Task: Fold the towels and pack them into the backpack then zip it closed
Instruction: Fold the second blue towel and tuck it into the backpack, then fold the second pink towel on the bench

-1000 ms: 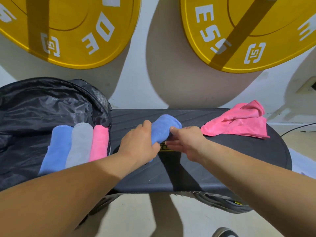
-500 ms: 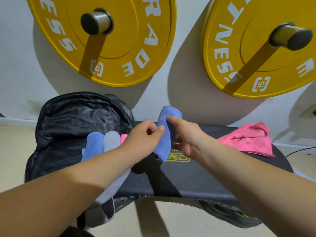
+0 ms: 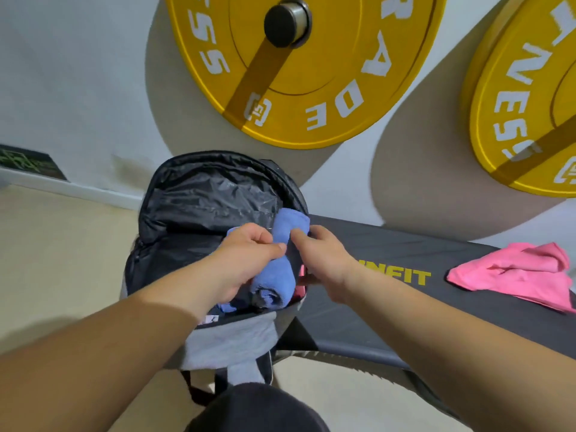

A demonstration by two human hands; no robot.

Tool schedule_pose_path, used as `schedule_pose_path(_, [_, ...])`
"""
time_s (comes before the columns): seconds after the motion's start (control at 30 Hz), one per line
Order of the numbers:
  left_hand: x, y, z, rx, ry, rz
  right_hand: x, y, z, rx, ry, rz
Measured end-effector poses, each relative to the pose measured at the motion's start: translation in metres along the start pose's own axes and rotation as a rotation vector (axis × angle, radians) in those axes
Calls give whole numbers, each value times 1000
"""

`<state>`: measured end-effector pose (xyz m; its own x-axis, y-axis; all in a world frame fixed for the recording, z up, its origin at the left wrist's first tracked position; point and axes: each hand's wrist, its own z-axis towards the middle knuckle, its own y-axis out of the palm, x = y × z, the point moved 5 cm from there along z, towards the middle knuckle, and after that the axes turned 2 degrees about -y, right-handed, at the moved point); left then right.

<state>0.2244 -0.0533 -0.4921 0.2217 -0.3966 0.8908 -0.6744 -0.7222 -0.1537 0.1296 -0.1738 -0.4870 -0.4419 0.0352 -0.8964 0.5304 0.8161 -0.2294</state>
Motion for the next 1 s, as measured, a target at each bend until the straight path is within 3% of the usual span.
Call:
schedule_pose_path(0.1, [-6,-53,13,290,84,62,-6,28,9,-4,-223,-440])
schedule_pose_path(0.17, [-16,-89,22,460,138,84,-1,49,11,-126,-337,-610])
schedule_pose_path(0.23, [-36,-111,32,514,110,177,14,69,13,-250,-448,-851])
schedule_pose_path(0.33, [-72,-110,44,448,18,292,37,80,14,-305,-495,-1161])
schedule_pose_path(0.53, [-82,-105,58,351,13,305,47,70,22,-333,-494,-1194])
schedule_pose_path(0.63, [-83,-108,59,327,-37,628,49,67,23,-379,-508,-1172])
schedule_pose_path(0.73, [-62,-103,49,402,-30,918,40,54,15,-353,-577,-1099])
schedule_pose_path(0.87, [-10,-66,37,450,264,892,21,10,5,-259,-512,-1048])
schedule_pose_path(1.0, [39,19,24,161,340,727,18,-53,2,-173,-368,-1081])
